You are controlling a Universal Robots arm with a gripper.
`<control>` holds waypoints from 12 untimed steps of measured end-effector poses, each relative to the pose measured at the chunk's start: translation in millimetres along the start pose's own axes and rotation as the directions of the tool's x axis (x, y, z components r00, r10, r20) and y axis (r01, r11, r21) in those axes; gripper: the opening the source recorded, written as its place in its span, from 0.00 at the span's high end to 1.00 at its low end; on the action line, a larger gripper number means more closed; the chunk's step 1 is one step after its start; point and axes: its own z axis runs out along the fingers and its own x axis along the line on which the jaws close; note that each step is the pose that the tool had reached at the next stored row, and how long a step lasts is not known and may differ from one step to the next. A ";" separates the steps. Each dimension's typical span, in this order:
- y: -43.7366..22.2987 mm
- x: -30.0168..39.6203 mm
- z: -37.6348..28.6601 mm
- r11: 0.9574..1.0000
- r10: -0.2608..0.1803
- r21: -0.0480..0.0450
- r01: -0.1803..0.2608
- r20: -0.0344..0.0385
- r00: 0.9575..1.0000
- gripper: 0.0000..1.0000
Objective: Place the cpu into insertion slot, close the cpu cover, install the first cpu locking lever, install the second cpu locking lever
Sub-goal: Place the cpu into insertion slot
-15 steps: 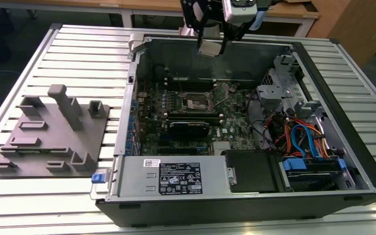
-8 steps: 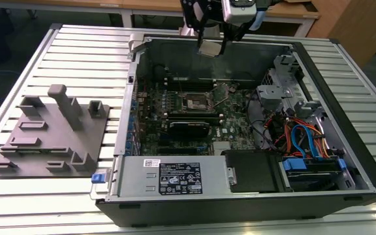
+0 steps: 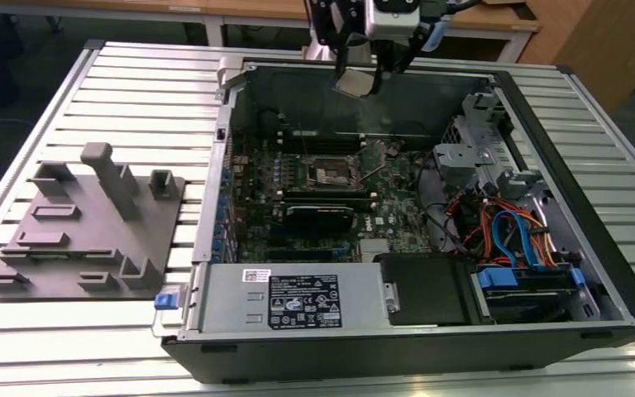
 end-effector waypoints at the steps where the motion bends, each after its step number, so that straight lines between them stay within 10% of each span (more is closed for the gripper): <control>1: 0.0 0.0 0.1 1.000 0.015 0.000 -0.015 0.001 1.000 0.46; 12: 0.0 0.0 0.4 0.998 0.057 -0.001 -0.057 0.005 0.998 0.46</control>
